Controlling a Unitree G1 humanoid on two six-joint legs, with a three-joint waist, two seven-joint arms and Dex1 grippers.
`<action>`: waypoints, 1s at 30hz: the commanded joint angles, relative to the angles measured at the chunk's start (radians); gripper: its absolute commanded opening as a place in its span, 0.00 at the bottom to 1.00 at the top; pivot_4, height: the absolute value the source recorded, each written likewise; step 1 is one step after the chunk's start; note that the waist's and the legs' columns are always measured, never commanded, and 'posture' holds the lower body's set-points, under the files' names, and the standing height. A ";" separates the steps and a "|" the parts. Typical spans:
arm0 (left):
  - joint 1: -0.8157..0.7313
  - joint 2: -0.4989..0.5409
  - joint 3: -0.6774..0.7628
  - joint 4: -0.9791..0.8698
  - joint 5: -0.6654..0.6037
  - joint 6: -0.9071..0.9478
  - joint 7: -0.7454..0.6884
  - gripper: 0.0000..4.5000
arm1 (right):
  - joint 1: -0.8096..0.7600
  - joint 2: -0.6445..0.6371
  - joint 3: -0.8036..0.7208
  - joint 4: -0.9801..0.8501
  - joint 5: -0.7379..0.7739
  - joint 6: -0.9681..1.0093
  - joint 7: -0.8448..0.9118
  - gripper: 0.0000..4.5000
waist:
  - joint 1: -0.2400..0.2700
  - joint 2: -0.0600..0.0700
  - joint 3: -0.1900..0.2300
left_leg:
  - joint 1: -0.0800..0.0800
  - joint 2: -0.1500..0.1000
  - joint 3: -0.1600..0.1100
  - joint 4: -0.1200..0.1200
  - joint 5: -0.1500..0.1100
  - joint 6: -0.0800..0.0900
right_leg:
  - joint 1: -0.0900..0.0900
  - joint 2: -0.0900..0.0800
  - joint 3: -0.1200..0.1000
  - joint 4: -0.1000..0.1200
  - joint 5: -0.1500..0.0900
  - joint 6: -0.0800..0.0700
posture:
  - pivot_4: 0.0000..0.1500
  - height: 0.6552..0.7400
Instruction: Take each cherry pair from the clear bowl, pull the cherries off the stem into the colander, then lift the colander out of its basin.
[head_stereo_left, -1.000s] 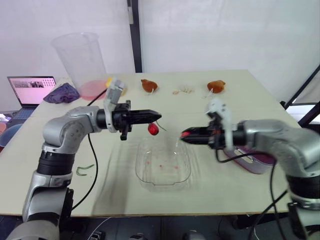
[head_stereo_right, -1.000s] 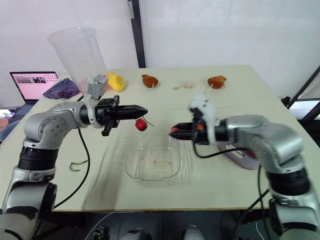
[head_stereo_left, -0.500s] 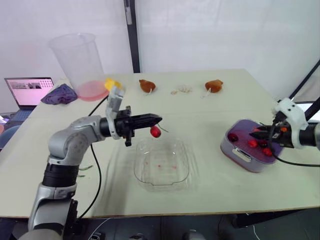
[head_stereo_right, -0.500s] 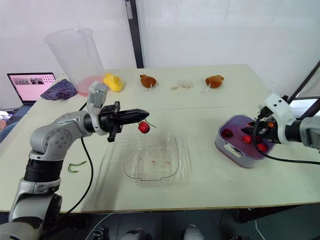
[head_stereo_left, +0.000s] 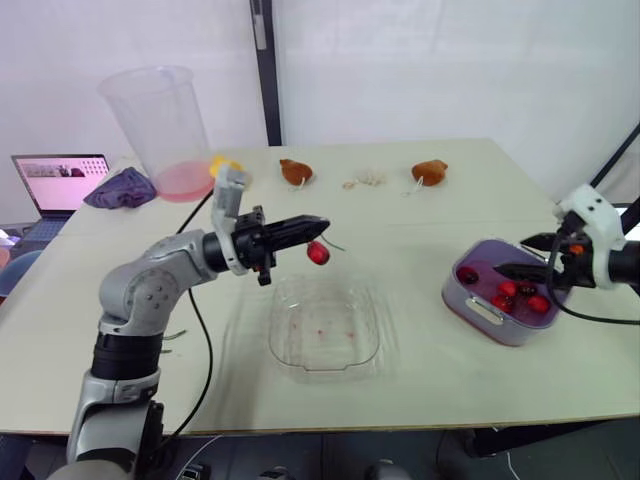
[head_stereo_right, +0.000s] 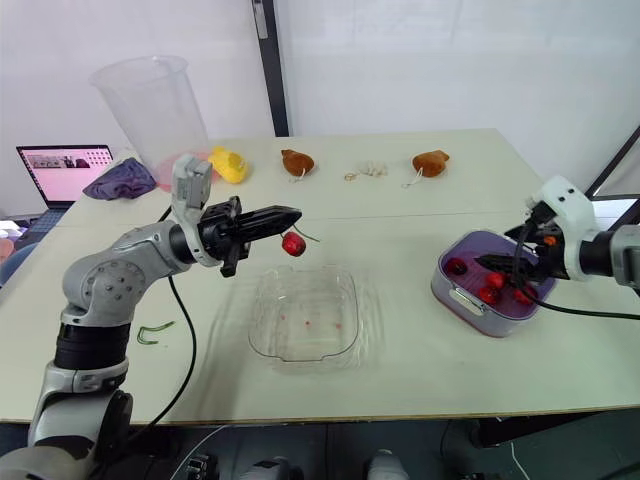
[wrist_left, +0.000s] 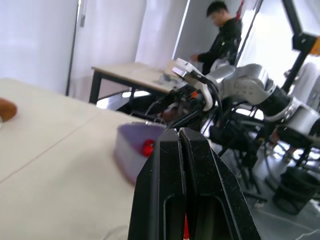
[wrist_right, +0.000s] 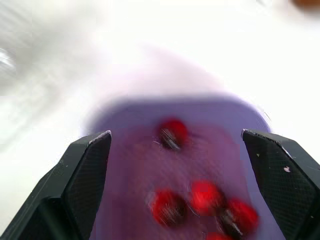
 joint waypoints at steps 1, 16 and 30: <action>-0.013 -0.018 0.003 -0.050 -0.040 0.011 0.016 0.00 | -0.058 0.090 0.030 -0.234 0.133 0.049 -0.017 0.99 | 0.001 0.000 0.000 | 0.000 0.000 0.000 0.000 0.000 0.000 | 0.000 0.000 0.000 0.000 0.000 0.000 | 1.00 1.00; -0.018 -0.032 -0.036 -0.060 -0.033 0.008 0.024 0.00 | -0.286 0.491 0.233 -0.321 0.265 0.157 -0.219 0.99 | 0.004 -0.001 0.000 | 0.000 -0.002 -0.003 0.001 0.000 0.000 | 0.001 -0.001 -0.001 0.000 0.000 0.000 | 1.00 1.00; -0.023 -0.018 -0.034 -0.064 -0.038 0.011 0.040 0.00 | -0.307 0.502 0.263 -0.284 0.229 0.142 -0.223 0.33 | 0.003 -0.001 0.000 | 0.000 -0.002 -0.003 0.001 0.000 0.000 | 0.001 -0.001 -0.001 0.000 0.000 0.000 | 1.00 1.00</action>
